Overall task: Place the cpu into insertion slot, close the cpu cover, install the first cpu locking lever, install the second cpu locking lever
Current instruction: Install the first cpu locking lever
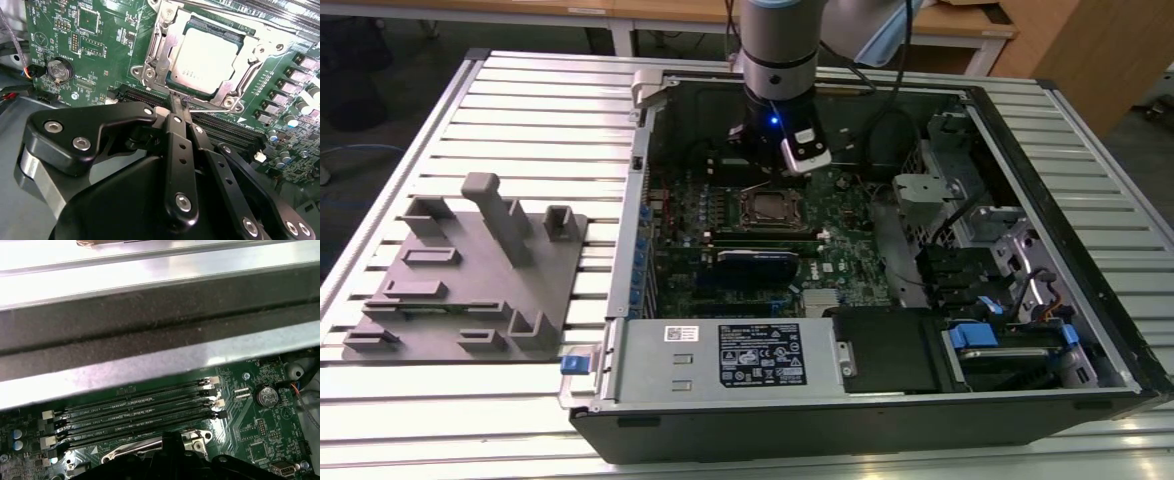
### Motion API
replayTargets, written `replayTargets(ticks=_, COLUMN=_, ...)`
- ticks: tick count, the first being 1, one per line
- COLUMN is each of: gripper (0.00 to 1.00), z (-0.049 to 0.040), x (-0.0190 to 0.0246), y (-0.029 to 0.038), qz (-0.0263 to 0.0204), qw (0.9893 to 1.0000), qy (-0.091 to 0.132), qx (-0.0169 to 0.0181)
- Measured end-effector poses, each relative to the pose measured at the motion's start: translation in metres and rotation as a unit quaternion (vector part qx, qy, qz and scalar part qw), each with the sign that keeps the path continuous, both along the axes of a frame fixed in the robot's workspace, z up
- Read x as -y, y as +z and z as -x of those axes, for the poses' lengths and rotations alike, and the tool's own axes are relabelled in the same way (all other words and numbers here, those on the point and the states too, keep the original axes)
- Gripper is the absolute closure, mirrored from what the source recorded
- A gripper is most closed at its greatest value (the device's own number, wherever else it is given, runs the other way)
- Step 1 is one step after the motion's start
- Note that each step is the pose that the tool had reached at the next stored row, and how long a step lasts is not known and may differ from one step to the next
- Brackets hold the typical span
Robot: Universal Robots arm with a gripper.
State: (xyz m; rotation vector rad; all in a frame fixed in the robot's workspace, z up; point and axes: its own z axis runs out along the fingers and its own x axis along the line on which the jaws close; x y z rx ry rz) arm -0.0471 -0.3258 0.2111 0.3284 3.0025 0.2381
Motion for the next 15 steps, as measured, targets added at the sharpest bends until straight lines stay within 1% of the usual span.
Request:
replayTargets(ticks=7, gripper=0.89, z=-0.0002, x=-0.0044, y=-0.0020, qz=-0.0006, qw=1.0000, qy=-0.004, qx=0.0000)
replayTargets(ticks=15, gripper=0.89, z=-0.0033, x=-0.0075, y=-0.0042, qz=-0.0006, qw=1.0000, qy=-0.009, qx=0.0000)
